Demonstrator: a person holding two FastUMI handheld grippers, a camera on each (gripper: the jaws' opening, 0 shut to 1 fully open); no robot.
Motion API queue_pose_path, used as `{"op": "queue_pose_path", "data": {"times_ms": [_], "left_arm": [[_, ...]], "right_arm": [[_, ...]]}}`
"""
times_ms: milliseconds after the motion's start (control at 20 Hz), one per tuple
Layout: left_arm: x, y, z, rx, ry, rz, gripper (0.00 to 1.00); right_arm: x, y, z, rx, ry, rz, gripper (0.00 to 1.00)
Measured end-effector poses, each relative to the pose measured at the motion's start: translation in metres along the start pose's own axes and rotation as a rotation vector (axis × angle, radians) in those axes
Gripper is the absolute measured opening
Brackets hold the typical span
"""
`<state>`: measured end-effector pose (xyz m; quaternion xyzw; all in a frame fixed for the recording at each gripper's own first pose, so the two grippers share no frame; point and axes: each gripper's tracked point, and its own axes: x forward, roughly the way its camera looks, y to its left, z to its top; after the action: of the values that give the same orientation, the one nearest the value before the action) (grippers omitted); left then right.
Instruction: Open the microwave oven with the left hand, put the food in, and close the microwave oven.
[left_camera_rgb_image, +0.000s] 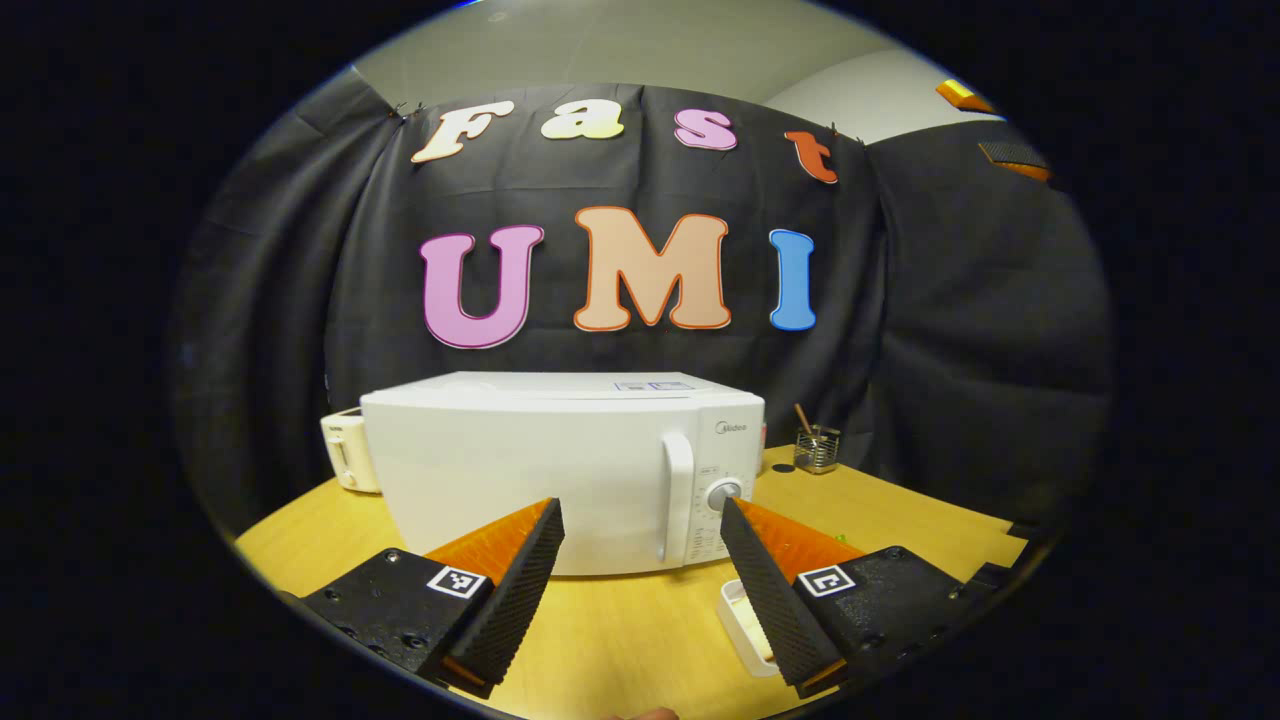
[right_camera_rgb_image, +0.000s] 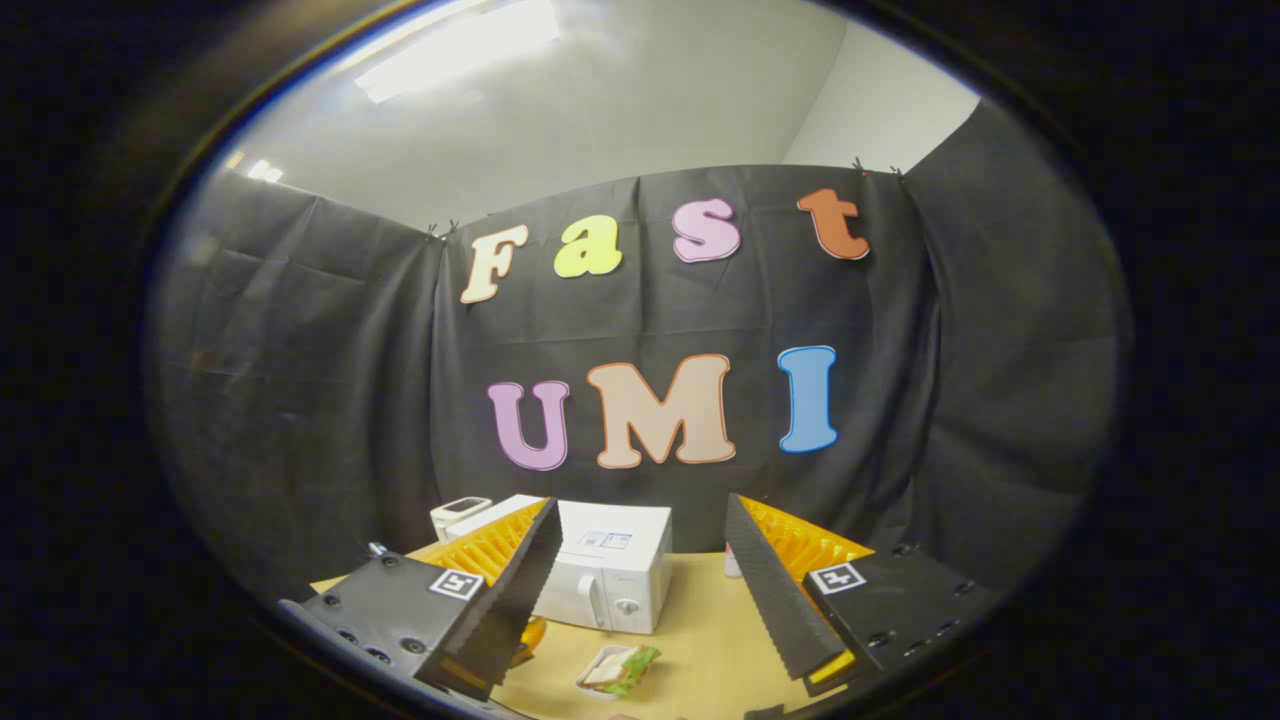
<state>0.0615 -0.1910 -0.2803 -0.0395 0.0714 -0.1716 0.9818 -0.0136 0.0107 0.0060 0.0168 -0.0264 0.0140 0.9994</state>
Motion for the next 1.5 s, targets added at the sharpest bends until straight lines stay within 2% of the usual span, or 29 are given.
{"op": "queue_pose_path", "data": {"times_ms": [250,500,900,1000,1050,1150,1250,1300,1400,1450,1500], "left_arm": [[0.032,-0.016,-0.044,-0.001,0.074,-0.017,0.98],[0.063,-0.012,-0.062,0.023,0.103,0.008,0.97],[0.102,-0.011,-0.077,0.055,0.138,0.042,0.72],[0.109,-0.011,-0.080,0.055,0.147,0.049,0.63],[0.111,-0.009,-0.081,0.056,0.153,0.057,0.62],[0.116,-0.009,-0.085,0.046,0.156,0.059,0.54],[0.120,-0.013,-0.087,0.035,0.157,0.052,0.55],[0.122,-0.011,-0.088,0.032,0.155,0.062,0.55],[0.127,-0.008,-0.089,0.030,0.152,0.075,0.54],[0.128,-0.010,-0.092,0.032,0.163,0.070,0.54],[0.128,-0.013,-0.095,0.038,0.175,0.063,0.53]], "right_arm": [[-0.001,-0.004,-0.003,0.029,0.003,0.041,0.96],[-0.002,-0.004,-0.006,0.011,0.004,0.031,0.96],[-0.009,0.001,-0.018,-0.065,0.035,0.063,0.96],[-0.010,0.004,-0.025,-0.070,0.053,0.068,1.00],[-0.013,0.006,-0.027,-0.070,0.061,0.075,0.96],[-0.014,0.002,-0.029,-0.073,0.063,0.065,0.96],[-0.013,0.004,-0.030,-0.075,0.059,0.078,1.00],[-0.014,0.006,-0.030,-0.073,0.059,0.089,0.96],[-0.014,0.003,-0.033,-0.070,0.060,0.096,0.96],[-0.014,0.002,-0.035,-0.072,0.060,0.095,1.00],[-0.013,0.001,-0.036,-0.074,0.061,0.093,0.96]]}}
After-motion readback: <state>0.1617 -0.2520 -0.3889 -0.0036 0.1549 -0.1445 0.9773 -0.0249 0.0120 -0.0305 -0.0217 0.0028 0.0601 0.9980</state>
